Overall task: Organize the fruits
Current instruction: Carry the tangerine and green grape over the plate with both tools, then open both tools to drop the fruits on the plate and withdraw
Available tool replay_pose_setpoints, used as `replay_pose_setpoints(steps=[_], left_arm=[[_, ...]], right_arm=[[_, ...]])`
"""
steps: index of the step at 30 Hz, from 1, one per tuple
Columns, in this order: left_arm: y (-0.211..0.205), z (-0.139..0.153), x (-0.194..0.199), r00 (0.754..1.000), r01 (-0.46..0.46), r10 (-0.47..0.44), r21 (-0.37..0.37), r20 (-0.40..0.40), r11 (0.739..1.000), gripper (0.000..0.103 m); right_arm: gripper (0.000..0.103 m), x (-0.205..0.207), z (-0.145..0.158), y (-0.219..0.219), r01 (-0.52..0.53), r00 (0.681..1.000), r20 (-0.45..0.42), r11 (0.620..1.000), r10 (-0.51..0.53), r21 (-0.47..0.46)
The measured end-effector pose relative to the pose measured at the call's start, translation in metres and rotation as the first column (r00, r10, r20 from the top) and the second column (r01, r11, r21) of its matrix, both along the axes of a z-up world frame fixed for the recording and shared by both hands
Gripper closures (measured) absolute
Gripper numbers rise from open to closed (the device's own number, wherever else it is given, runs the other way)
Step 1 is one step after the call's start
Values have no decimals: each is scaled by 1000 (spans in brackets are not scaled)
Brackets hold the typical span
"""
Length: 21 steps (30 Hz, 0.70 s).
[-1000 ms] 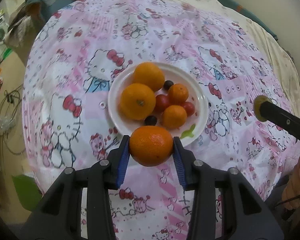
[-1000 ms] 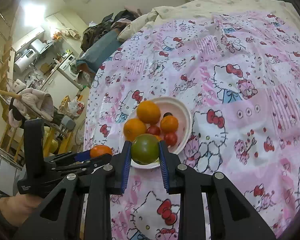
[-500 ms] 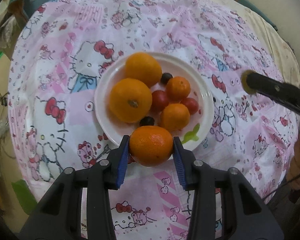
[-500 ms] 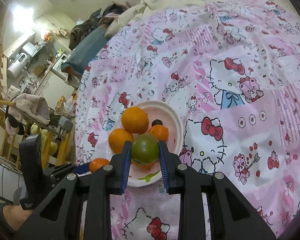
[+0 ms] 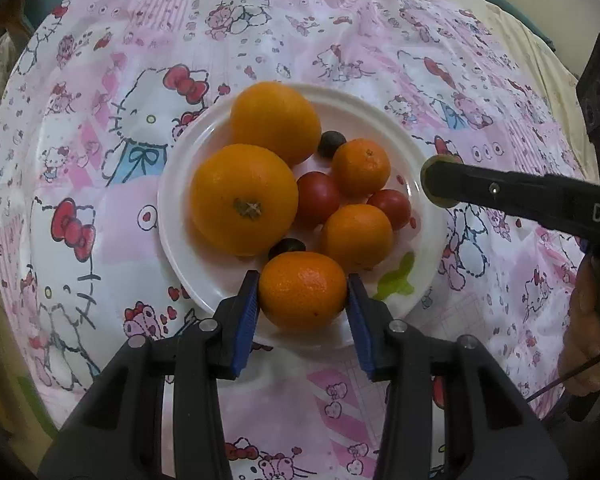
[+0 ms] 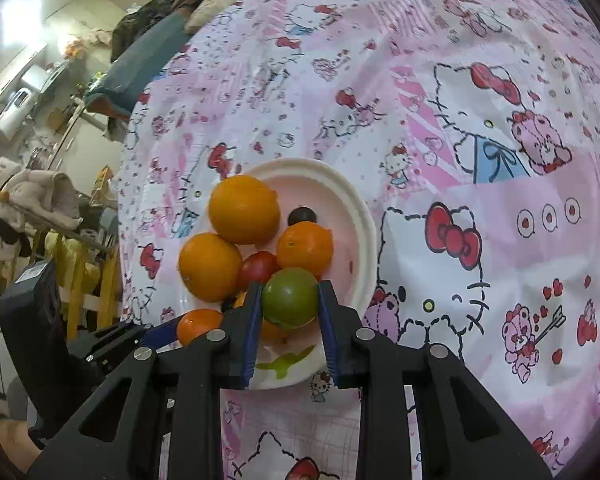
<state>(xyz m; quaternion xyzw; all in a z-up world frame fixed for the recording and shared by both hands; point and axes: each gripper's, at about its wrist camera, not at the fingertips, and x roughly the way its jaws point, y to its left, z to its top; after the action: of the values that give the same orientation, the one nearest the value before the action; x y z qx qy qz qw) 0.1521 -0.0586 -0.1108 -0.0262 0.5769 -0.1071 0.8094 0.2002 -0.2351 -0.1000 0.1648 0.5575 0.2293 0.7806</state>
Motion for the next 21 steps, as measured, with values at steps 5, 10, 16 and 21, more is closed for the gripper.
replay_pose_setpoints(steps=[5,10,16,21], left_arm=[[-1,-1,4,1000,-11,11,-10,1,1000,64],[-9,-2,7,1000,-2,2,34,5,999,47],[-6,-2,7,999,-20,18,87,30,996,28],[-3,-1,7,999,-32,30,87,25,996,23]], right_arm=[[73,3,-9,-1,20,1000,-18,1000,-20,-21],[72,3,-12,-3,26,999,-26,999,-27,-28],[72,2,-14,-2,30,999,-32,999,-31,-34],[65,2,-11,1,16,1000,-18,999,-17,-37]])
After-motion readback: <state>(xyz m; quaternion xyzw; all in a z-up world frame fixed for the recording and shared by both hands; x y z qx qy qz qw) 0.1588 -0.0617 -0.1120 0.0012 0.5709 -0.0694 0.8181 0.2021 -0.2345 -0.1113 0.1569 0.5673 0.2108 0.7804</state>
